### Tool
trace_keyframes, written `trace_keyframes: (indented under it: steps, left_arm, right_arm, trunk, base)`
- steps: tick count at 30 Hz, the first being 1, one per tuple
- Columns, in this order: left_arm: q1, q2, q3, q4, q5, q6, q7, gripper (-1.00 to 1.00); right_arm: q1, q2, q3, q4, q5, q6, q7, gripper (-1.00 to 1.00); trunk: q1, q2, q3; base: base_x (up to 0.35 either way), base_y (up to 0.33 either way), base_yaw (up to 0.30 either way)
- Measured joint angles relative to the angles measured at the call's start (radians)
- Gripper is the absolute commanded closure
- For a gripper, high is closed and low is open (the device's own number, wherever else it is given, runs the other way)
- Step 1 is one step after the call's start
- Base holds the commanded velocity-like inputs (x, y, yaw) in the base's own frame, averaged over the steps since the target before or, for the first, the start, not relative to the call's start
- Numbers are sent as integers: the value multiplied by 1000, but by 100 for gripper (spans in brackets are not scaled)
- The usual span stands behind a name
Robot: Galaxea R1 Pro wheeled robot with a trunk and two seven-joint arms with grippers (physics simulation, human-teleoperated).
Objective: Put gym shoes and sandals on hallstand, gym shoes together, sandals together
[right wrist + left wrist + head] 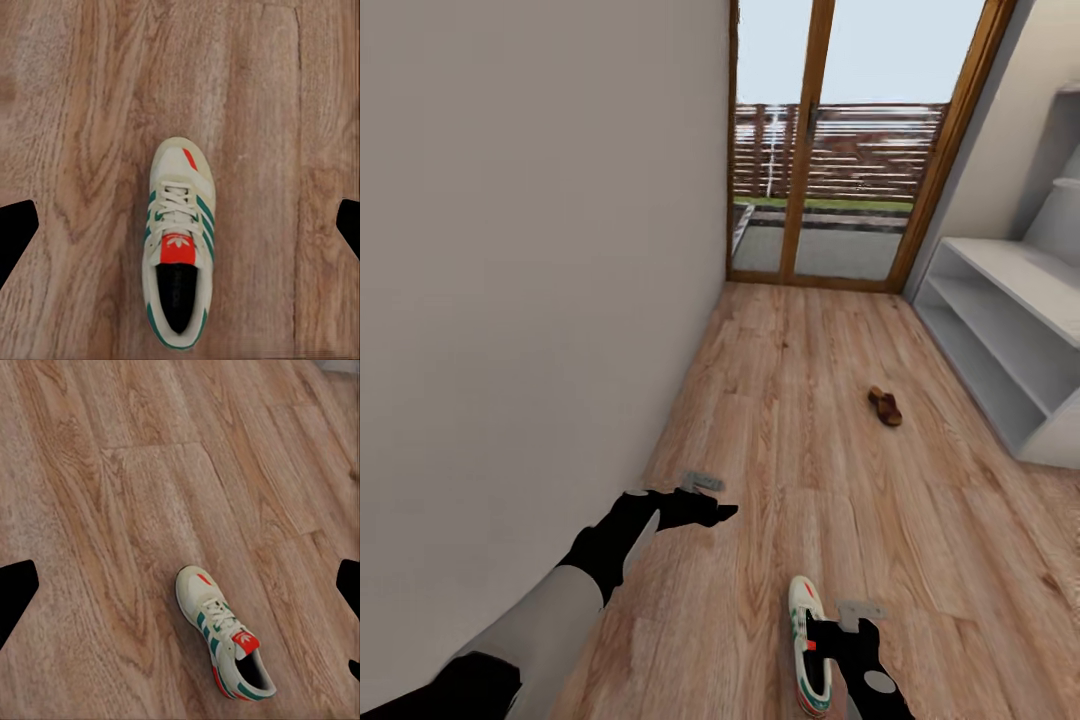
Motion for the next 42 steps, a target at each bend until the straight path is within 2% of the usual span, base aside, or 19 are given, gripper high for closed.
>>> trace_keyframes:
  steps: [9,13,42]
  left_arm:
    - [0,-1,-3,1,0,0,-1,-100]
    - [0,2,-4,0,0,0,-1,-100]
    - [1,6,-1,1,2,0,-1,-100]
  right_arm:
    - [0,0,1,0,0,0,0,-100]
    - [-1,1,1,0,0,0,0,-100]
    - [0,1,0,-2,0,0,0,-100]
  trunk:
    - [0,0,3]
    - [15,-28,-9]
    - [126,-231,-141]
  base:
    - [0,0,-208]
    - [0,0,-28]
    - [0,0,-1]
